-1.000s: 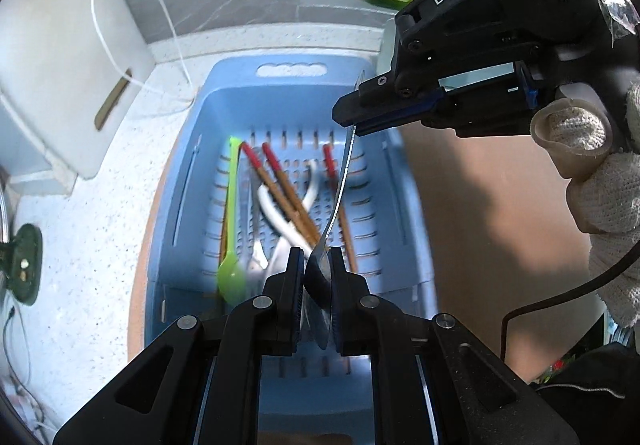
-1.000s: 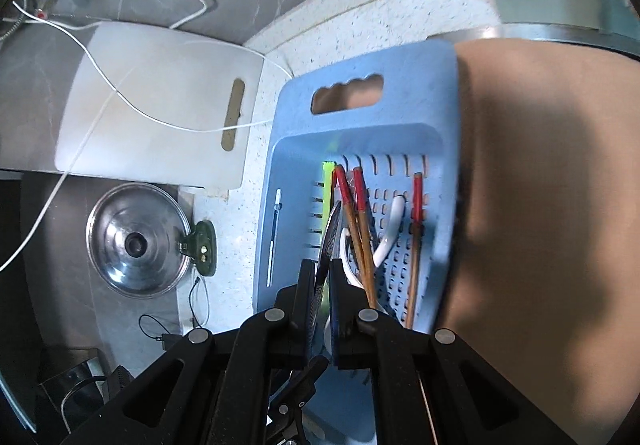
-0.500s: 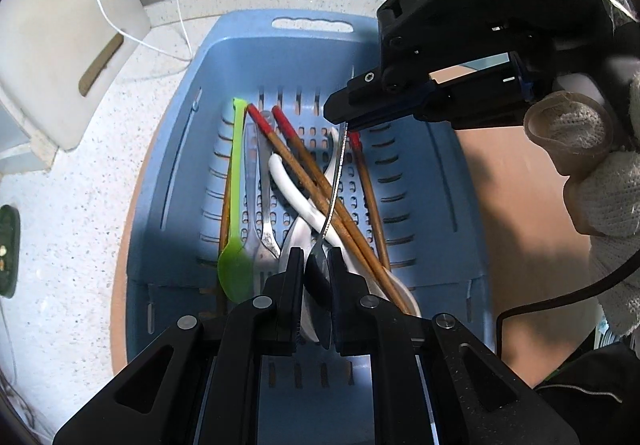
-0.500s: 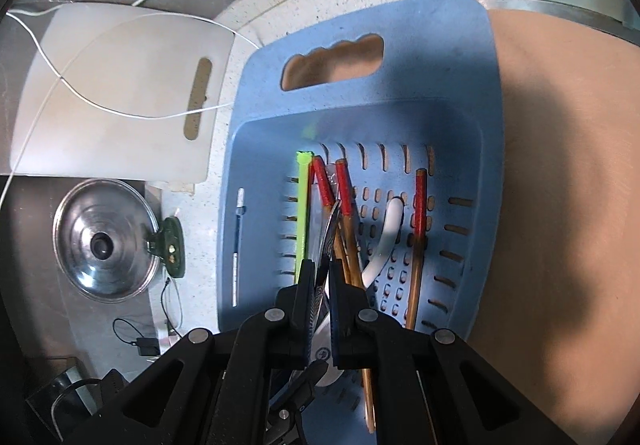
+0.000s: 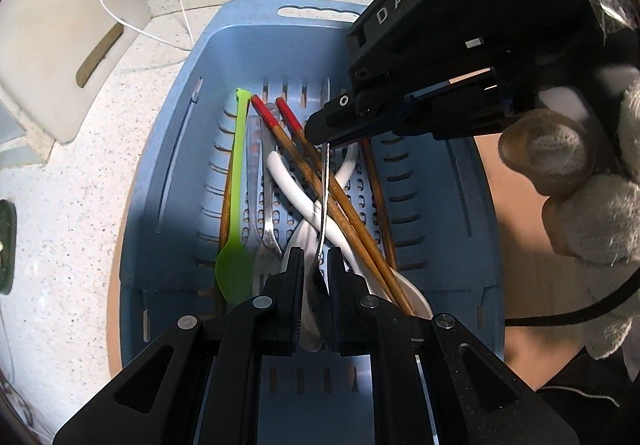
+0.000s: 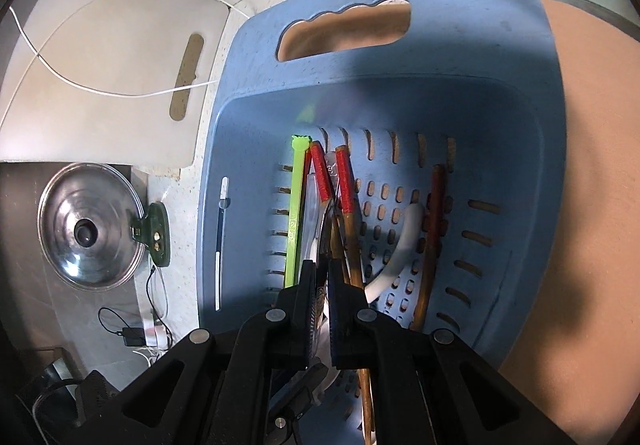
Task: Organize utensils
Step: 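Open both tools to release the metal spoon into the basket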
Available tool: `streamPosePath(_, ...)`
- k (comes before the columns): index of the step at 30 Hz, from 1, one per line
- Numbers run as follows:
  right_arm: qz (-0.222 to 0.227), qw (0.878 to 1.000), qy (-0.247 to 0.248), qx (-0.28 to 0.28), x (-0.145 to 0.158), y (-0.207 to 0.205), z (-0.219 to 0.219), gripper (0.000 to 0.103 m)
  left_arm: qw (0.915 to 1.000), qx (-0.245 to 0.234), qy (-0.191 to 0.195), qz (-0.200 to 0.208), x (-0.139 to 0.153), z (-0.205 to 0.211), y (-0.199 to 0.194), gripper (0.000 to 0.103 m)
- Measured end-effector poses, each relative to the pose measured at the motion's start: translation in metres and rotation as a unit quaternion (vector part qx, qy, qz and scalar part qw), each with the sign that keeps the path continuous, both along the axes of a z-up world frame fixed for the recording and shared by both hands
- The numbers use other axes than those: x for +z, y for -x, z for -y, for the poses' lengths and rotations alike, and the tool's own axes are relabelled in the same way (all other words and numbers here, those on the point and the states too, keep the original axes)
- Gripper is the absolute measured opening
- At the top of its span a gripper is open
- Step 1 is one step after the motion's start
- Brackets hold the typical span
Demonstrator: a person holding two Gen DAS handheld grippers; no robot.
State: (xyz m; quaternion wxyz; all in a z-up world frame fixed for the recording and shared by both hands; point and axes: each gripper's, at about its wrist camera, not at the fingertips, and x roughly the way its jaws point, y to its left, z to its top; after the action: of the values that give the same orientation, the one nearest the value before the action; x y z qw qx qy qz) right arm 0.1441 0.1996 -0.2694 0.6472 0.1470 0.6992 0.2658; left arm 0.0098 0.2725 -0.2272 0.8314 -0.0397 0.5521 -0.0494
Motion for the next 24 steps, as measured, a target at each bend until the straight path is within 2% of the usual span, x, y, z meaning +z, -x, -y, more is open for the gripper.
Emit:
streamPosePath(14, 0.023, 0.999, 0.015, 0.034, 0.001, 0.004, -0.012, 0.007, 0.9999, 0.013, -0.006, 0.009, 0.007, -0.002, 0.004, 0.01)
streamPosePath(22, 0.035, 0.998, 0.005, 0.049, 0.011, 0.007, -0.004, 0.007, 0.9995, 0.024, -0.009, 0.019, 0.016, -0.001, 0.01, 0.01)
streamPosePath(24, 0.04, 0.998, 0.003, 0.054, 0.015, 0.009, -0.002, 0.012, 0.9993, 0.026, -0.012, 0.022, 0.02, 0.0, 0.012, 0.011)
